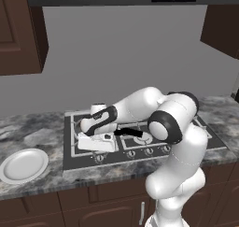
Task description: Pick the croissant and place it on the pan. Then turn on the stove to warm the croissant.
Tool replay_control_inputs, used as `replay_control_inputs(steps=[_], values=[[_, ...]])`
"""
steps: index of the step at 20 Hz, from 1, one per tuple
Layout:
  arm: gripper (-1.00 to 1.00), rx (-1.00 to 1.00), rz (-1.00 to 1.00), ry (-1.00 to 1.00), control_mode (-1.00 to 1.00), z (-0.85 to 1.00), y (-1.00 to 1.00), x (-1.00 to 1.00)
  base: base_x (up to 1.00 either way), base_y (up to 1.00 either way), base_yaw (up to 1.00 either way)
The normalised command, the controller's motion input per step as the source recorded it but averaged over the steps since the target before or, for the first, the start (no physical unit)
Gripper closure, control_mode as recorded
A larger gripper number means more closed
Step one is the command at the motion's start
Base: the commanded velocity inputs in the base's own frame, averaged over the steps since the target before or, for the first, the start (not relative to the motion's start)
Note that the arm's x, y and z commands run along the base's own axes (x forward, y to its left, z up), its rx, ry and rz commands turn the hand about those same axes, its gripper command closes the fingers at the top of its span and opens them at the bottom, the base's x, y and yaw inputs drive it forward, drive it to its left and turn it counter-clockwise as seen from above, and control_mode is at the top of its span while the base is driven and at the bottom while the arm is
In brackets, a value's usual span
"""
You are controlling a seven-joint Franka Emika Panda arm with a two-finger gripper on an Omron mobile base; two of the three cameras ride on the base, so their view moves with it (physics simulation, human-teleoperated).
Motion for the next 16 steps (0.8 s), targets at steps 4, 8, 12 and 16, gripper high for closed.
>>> replay_control_inputs(steps=[4,8,12,16], values=[[1.0,0.0,0.0,0.02,-1.0,-0.27,-0.21,-0.23,0.0,0.0,0.0],[1.0,0.0,0.0,0.02,-1.0,-0.24,-0.04,-0.22,0.0,0.0,0.0],[1.0,0.0,0.04,0.05,-1.0,-0.09,0.0,-0.01,0.0,0.0,0.0],[1.0,0.0,0.01,0.0,-1.0,-0.03,-0.02,0.0,0.0,0.0,0.0]])
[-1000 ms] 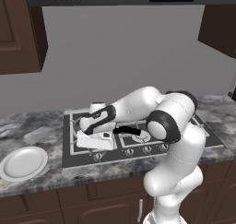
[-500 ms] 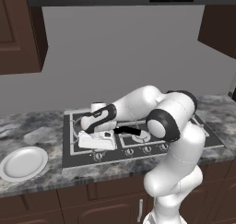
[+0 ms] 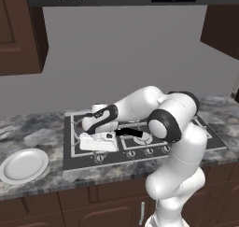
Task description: Pick the croissant and place it on the pan. Then turn on the stove to warm the croissant.
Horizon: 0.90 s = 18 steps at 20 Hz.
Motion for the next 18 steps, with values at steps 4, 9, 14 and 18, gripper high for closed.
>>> replay_control_inputs(steps=[4,9,14,18], values=[[1.0,0.0,0.0,0.0,-1.0,0.0,0.0,0.0,0.0,0.0,0.0],[1.0,0.0,0.03,0.0,-1.0,-0.08,0.0,-0.03,0.0,0.0,0.0],[1.0,-0.01,0.07,0.01,-1.0,-0.12,0.0,-0.09,0.0,0.0,0.0],[1.0,-0.01,0.14,0.01,-1.0,-0.17,0.0,-0.1,0.0,0.0,0.0]])
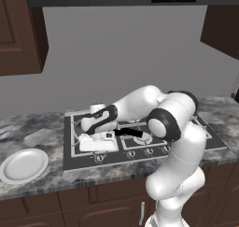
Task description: Pick the croissant and place it on the pan. Then turn on the stove to warm the croissant.
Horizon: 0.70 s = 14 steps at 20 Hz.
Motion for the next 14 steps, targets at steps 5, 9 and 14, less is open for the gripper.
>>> replay_control_inputs(steps=[5,9,14], values=[[1.0,0.0,0.17,0.0,-1.0,-0.25,0.0,-0.22,0.0,0.0,0.0],[1.0,0.0,0.19,0.0,-1.0,-0.29,0.0,-0.28,0.0,0.0,0.0],[1.0,0.08,0.17,-0.02,-1.0,-0.32,0.0,-0.34,0.0,0.0,0.0]])
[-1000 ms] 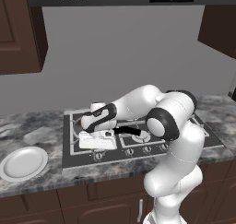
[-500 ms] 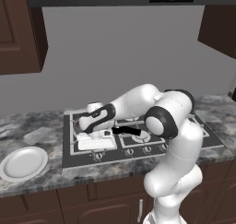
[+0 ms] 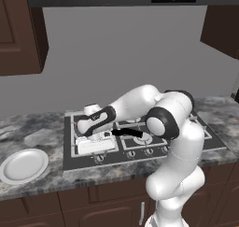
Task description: Pick the croissant and place it on the pan. Then turn on the stove to warm the croissant.
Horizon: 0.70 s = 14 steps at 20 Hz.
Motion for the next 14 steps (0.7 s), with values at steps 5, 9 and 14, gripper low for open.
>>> replay_control_inputs(steps=[5,9,14], values=[[1.0,0.18,0.19,-0.05,-1.0,-0.36,-0.09,-0.39,0.0,0.0,0.0],[1.0,0.23,0.19,-0.02,-1.0,-0.33,-0.16,-0.33,0.0,0.0,0.0],[1.0,0.18,0.23,0.0,-1.0,-0.39,-0.08,-0.37,0.0,0.0,0.0]])
